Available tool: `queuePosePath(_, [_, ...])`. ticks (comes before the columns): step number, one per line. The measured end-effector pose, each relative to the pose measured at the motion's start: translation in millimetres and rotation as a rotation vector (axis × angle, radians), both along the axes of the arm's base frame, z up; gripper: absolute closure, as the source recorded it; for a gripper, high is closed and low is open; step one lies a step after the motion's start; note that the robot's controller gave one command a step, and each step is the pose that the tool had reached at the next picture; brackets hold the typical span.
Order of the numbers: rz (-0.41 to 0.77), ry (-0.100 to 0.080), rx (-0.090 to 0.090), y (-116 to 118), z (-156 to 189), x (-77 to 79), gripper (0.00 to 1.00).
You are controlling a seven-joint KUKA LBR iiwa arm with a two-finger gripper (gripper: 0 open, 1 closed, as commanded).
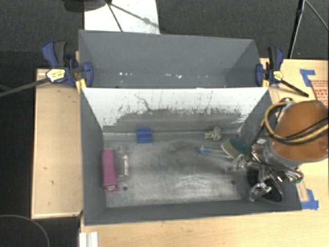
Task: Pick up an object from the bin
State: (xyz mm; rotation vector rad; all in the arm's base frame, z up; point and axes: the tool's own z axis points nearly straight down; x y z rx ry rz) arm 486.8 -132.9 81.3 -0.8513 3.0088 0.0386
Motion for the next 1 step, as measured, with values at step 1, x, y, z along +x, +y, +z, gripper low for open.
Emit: queuePosePath(1, [-0.054, 0.000, -0.021, 50.8, 9.7, 55.8, 0.00])
